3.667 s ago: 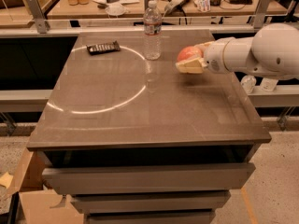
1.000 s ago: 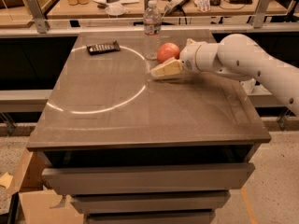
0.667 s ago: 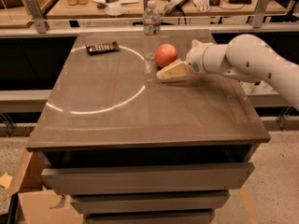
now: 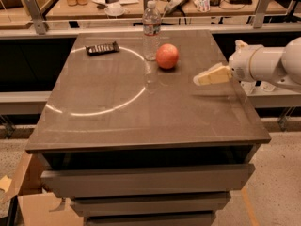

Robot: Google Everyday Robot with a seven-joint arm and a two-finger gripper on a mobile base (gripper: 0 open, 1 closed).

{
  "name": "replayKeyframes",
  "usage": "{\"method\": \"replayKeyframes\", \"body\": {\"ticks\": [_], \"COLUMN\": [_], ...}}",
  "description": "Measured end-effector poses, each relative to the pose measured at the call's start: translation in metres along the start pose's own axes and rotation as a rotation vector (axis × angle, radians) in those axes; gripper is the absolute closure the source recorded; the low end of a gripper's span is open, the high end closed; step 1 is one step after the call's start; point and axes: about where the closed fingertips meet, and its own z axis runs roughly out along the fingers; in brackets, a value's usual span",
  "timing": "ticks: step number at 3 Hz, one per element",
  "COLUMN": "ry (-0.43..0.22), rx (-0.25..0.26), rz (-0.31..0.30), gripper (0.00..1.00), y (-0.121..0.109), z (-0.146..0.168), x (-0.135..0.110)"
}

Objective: Move apple near water bottle

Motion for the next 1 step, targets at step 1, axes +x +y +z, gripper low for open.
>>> {"method": "replayKeyframes", "body": {"ticks": [1], "ry": [0.004], "rx": [0.023], "rz": [0.008], "gripper": [0.0], "y": [-0.0089], "z": [-0.0136], "x": [0.0058]}}
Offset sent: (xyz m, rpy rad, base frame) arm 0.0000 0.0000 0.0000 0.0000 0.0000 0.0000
